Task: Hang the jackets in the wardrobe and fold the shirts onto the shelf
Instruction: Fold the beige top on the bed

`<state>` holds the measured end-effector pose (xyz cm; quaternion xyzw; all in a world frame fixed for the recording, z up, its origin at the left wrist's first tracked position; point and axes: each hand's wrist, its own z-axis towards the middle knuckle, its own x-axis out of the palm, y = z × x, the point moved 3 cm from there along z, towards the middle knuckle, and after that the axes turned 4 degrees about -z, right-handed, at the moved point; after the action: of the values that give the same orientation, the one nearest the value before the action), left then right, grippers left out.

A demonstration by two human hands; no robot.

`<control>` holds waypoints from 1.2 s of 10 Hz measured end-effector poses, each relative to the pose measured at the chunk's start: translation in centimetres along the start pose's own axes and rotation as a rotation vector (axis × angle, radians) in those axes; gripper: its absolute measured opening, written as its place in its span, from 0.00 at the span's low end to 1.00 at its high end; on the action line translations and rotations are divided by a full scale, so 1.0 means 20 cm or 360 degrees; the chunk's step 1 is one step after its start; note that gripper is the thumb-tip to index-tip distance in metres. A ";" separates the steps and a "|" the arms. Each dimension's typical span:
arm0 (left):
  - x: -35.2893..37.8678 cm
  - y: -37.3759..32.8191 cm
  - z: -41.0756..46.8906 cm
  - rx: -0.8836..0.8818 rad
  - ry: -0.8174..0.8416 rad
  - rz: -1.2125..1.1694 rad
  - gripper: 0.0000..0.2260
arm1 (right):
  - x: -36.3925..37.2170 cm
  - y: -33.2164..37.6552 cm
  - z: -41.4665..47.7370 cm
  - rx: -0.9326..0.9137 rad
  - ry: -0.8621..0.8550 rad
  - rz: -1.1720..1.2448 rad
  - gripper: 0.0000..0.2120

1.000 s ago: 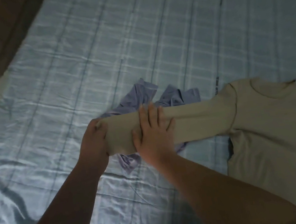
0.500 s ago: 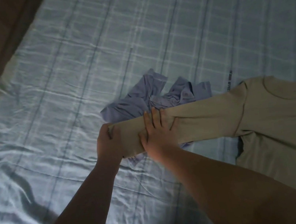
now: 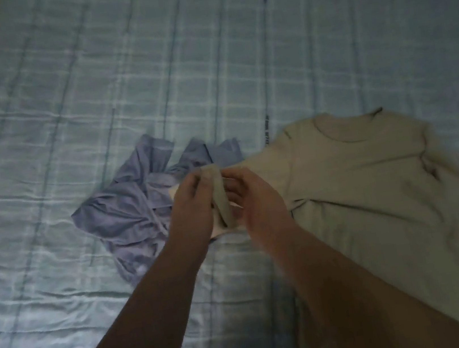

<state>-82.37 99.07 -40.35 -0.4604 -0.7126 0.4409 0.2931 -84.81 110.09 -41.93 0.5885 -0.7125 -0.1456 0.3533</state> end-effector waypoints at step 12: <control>2.16 0.79 -0.23 0.0849 0.0685 0.2253 0.29 | -2.87 0.67 -0.15 -0.0529 -0.1370 -0.1387 0.12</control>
<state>-89.76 143.19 -51.94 -0.7941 -0.0475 0.5801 0.1747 -89.31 168.21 -50.57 0.6505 -0.4537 -0.6083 0.0302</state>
